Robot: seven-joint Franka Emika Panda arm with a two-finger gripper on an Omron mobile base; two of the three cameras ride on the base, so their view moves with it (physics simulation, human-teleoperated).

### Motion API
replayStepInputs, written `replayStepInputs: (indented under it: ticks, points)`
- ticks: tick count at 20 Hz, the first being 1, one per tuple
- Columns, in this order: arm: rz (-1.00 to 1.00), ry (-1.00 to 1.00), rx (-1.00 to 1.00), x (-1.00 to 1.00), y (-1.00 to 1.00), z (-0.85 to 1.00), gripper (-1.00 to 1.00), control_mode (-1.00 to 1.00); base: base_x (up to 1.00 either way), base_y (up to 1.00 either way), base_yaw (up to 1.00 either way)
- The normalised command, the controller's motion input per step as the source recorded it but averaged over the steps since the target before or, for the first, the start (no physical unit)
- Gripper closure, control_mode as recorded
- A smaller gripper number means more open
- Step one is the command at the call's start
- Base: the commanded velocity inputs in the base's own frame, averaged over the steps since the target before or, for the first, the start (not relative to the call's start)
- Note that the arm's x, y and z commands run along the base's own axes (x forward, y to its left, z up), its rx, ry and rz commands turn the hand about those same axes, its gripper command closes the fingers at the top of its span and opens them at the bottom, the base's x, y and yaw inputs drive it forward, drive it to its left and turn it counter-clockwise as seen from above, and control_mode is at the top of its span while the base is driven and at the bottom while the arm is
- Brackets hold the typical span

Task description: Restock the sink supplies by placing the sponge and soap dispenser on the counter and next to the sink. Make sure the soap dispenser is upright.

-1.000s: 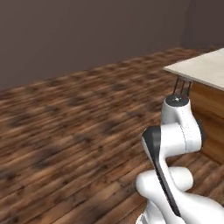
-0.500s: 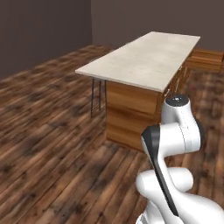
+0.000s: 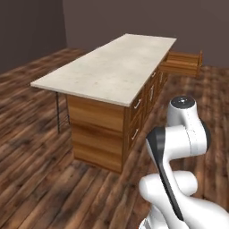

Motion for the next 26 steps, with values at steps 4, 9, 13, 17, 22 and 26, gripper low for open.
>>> replayStepInputs:
  ticks: [4,9,13,17,22,26]
  points:
    - [0.0,0.0,0.0,0.0,0.0,0.0,-1.0,1.0,0.89,-1.0,0.0]
    - [0.0,0.0,0.0,0.0,0.0,0.0,-1.0,1.0,0.92,-1.0,0.0]
    - [0.0,0.0,0.0,0.0,0.0,0.0,-1.0,1.0,1.0,-1.0,0.0]
    - [0.0,0.0,0.0,0.0,0.0,0.0,-1.0,1.0,1.0,-1.0,0.0]
    - [0.0,0.0,0.0,0.0,0.0,0.0,-1.0,1.0,1.0,-1.0,0.0]
    - [0.0,0.0,0.0,0.0,0.0,0.0,-1.0,1.0,1.0,-1.0,0.0]
